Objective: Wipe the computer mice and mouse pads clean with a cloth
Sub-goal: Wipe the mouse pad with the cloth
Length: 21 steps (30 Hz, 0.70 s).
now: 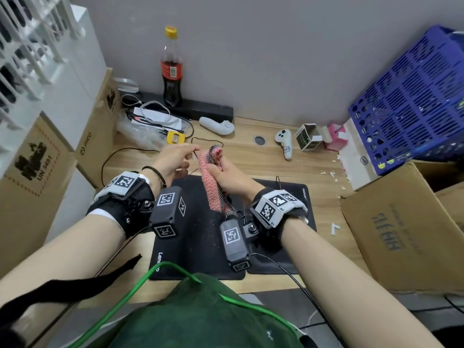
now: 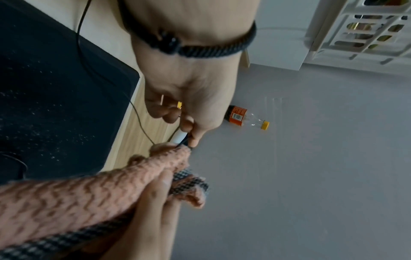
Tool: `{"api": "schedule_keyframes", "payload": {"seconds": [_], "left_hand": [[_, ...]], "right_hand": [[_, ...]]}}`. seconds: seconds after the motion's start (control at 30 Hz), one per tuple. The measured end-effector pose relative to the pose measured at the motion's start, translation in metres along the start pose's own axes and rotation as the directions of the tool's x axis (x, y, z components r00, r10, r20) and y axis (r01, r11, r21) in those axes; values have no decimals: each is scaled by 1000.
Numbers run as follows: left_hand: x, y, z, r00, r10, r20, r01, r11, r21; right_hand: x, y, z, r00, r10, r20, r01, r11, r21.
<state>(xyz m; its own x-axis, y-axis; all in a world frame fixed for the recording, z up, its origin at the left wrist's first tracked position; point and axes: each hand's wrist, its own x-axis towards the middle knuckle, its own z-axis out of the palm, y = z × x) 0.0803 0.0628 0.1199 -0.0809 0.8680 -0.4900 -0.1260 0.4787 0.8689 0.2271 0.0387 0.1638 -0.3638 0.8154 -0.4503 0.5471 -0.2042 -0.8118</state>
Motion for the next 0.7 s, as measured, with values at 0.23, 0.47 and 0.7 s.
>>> {"api": "schedule_keyframes", "payload": {"seconds": [0.23, 0.47, 0.7], "left_hand": [[8, 5, -11, 980, 96, -176, -99, 995, -7], [8, 0, -20, 925, 174, -338, -196, 980, -33], [-17, -19, -13, 971, -29, 238, 37, 999, -30]], "right_hand": [[6, 7, -9, 999, 9, 36, -9, 1000, -14], [12, 15, -6, 999, -37, 21, 37, 999, -12], [33, 17, 11, 1000, 22, -5, -20, 975, 220]]}}
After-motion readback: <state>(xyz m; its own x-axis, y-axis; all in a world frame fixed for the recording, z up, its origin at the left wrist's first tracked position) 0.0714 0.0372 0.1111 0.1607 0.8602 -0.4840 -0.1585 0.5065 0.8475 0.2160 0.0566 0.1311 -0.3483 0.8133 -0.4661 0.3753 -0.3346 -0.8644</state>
